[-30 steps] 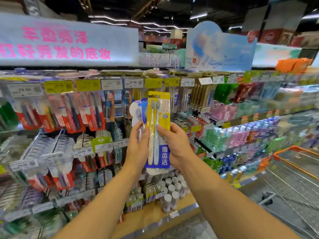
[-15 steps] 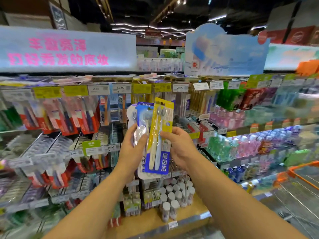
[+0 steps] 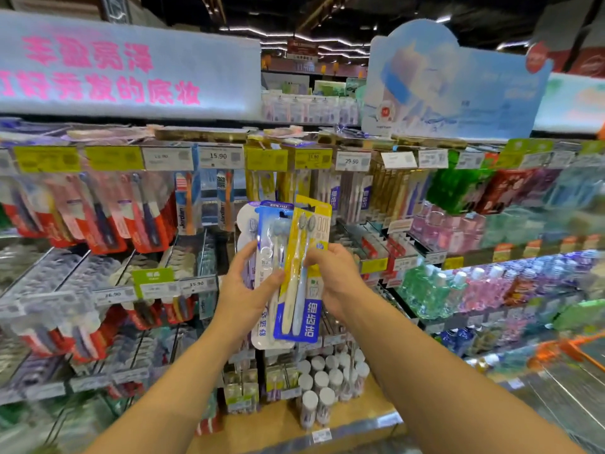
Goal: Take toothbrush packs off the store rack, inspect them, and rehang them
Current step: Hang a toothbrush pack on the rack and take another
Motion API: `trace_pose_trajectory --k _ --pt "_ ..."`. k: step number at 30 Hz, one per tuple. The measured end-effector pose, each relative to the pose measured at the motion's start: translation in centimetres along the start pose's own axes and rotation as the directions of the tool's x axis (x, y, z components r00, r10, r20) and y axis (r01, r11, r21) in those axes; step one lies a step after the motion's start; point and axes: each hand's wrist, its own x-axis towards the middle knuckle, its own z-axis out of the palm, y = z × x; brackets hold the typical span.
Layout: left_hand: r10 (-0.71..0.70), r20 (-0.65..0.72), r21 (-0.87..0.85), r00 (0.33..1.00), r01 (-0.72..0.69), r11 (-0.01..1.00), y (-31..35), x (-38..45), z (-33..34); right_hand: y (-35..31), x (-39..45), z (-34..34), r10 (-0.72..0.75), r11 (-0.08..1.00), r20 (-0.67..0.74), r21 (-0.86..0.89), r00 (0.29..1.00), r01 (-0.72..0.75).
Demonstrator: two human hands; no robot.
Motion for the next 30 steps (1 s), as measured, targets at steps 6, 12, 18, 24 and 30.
trace_pose_trajectory --k 6,12,18,24,30 --pt "0.001 -0.033 0.094 0.999 0.002 0.996 -1.4 3.0 -0.5 -1.7 4.0 0.5 0.119 0.992 -0.025 0.049 0.993 -0.118" --pt "-0.008 -0.064 0.044 0.998 0.011 0.999 -2.4 5.6 -1.5 -0.5 12.2 0.5 0.012 0.988 -0.070 -0.154 0.998 -0.023" --pt "-0.029 -0.094 0.082 0.995 0.037 0.996 -3.3 7.0 -3.1 -2.4 12.2 1.1 -0.054 0.968 -0.049 -0.249 0.997 0.040" --pt "-0.049 -0.157 0.122 0.986 0.069 0.990 -3.6 7.5 -3.0 -3.3 12.8 0.4 -0.030 0.980 -0.113 -0.199 0.993 0.007" --pt "-0.066 -0.223 0.115 0.973 0.093 0.989 -3.4 8.3 -1.6 -4.0 15.1 0.8 -0.029 0.999 -0.035 -0.042 0.999 0.028"
